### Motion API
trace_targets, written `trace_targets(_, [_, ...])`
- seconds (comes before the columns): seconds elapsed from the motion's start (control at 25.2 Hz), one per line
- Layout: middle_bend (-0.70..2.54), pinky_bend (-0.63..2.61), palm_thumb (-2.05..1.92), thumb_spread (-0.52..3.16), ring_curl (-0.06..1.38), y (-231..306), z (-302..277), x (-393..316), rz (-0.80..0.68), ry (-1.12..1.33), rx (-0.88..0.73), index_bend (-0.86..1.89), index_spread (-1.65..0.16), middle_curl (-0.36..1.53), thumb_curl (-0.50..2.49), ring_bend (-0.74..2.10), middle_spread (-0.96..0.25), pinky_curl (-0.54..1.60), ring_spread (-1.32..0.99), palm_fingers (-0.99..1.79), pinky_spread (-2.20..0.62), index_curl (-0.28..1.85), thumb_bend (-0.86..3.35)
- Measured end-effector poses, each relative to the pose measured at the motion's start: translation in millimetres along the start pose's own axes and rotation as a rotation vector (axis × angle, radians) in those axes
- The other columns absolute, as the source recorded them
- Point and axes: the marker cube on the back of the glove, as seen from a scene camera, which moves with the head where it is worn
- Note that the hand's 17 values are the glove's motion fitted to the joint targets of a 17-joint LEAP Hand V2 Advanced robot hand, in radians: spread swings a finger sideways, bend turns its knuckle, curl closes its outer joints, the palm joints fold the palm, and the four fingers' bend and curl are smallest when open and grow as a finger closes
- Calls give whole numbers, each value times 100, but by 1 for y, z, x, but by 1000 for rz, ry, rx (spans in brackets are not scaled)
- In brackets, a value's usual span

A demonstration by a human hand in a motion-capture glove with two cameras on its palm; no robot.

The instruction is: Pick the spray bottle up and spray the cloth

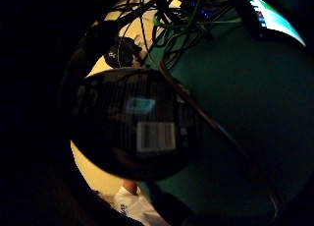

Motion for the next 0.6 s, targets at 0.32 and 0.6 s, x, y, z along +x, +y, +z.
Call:
trace_targets(0.32, [32,44,55,93,39,-28,18,4,6,-64,81,7,-33,42,41,64,-12,37,-16,55,3,27,-6])
trace_targets(0.6, [34,39,44,91,39,-46,30,6,-9,-61,-20,11,-27,41,38,68,-10,36,-18,74,-1,26,-6])
